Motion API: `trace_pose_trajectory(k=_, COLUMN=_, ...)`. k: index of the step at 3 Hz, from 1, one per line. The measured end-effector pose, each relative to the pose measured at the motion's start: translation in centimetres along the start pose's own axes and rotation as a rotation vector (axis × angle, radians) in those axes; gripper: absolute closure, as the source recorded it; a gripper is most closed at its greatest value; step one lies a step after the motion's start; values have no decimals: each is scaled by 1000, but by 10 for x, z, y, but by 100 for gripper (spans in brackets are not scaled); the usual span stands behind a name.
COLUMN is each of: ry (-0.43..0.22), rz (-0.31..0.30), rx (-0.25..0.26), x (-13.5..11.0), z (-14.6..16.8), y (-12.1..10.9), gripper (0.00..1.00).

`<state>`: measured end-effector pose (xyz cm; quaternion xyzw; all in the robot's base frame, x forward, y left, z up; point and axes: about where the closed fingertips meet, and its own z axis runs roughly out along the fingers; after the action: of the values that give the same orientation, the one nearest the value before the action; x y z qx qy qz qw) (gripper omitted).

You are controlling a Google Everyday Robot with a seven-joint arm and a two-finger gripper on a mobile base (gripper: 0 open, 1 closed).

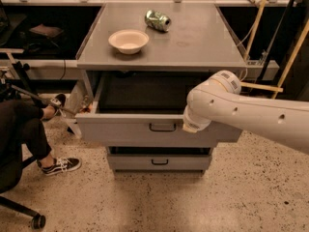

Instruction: Open top drawer

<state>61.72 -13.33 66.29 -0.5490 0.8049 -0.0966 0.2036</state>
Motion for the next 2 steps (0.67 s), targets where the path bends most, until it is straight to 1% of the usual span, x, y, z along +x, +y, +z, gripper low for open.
trace_pose_trajectory(k=1, ry=0, rz=0, rx=0, x=-1, z=-2, y=-1, gripper=100)
trace_pose_trajectory(k=2, ry=-1, rz=7, rx=1, x=2, z=-3, y=4, gripper=100)
